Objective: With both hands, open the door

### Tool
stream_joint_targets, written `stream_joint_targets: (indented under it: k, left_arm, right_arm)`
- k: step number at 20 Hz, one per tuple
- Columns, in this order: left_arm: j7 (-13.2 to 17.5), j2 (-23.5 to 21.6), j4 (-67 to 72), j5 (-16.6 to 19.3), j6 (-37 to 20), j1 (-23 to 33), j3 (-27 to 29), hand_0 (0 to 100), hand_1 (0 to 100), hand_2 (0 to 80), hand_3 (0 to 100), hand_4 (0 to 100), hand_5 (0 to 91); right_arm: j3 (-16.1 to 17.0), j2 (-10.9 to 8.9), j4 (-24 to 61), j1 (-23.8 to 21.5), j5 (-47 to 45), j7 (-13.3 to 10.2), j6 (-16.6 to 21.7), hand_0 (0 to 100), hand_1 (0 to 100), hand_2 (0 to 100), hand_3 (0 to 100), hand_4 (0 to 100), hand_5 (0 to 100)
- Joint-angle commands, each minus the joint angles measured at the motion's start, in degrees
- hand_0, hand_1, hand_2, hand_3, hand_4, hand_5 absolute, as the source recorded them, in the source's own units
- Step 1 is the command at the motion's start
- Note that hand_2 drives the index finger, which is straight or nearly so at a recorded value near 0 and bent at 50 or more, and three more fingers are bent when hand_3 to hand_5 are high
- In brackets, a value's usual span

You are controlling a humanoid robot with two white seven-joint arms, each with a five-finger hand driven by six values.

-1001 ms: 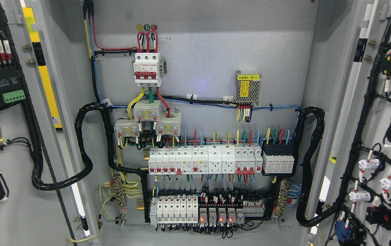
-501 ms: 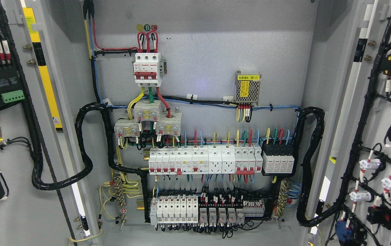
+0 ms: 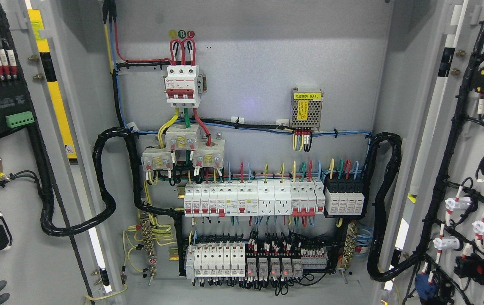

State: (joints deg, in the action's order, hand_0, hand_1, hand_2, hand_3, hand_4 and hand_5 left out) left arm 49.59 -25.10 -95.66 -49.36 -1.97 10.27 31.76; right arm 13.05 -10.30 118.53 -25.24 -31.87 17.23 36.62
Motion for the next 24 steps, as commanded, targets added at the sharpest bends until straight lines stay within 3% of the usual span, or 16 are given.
stream_joint_targets:
  k: [1, 4, 7, 11, 15, 18, 22, 24]
  left_arm:
    - [-0.5, 4.3, -8.6, 1.5, -0.3, 0.5, -7.2, 12, 56, 0.0, 0, 0, 0.0]
    - [-4.8, 6.1, -8.6, 3.2, -0.4, 0.8, -9.4, 12, 56, 0.0, 0, 0, 0.0]
    - [-10.0, 7.2, -8.4, 7.6, -0.6, 2.8, -14.7, 12, 56, 0.0, 0, 0, 0.0]
    - [-11.4, 13.1, -5.2, 14.2, -3.0, 9.5, -24.1, 12, 56, 0.0, 0, 0, 0.0]
    - [-12.0, 15.5, 6.9, 21.5, -5.0, 12.7, -32.2, 12, 56, 0.0, 0, 0, 0.0]
    - [-17.1, 17.8, 18.8, 26.5, -6.3, 12.4, -35.2, 12, 56, 0.0, 0, 0, 0.0]
    - [-25.9, 21.1, 36.6, 28.5, -10.3, 10.0, -36.0, 12, 56, 0.0, 0, 0, 0.0]
    - [-29.1, 22.1, 47.0, 28.7, -10.4, 7.3, -36.4, 12, 56, 0.0, 0, 0, 0.0]
  right_arm:
    - [-9.2, -4.11, -0.4, -0.3, 0.6, 0.4, -1.0, 0, 50, 4, 0, 0, 0]
    - [-13.9, -5.52, -2.3, -0.4, 1.3, 0.4, -1.4, 0, 50, 4, 0, 0, 0]
    - [-16.2, -5.61, -6.6, -0.3, 2.1, 0.4, -1.4, 0, 50, 4, 0, 0, 0]
    - [-22.8, -5.52, -17.4, -0.4, 4.4, 0.7, -1.0, 0, 50, 4, 0, 0, 0]
    - [-29.7, -4.91, -30.7, -0.2, 5.8, 0.8, -1.4, 0, 50, 4, 0, 0, 0]
    - [-32.8, -4.65, -45.4, 1.8, 5.9, 0.8, -1.5, 0, 50, 4, 0, 0, 0]
    - [-32.7, 1.32, -64.0, 5.5, 6.6, 1.1, -1.3, 0, 50, 4, 0, 0, 0]
    - [-32.8, 2.82, -71.0, 7.0, 6.6, 1.1, -1.3, 0, 50, 4, 0, 0, 0]
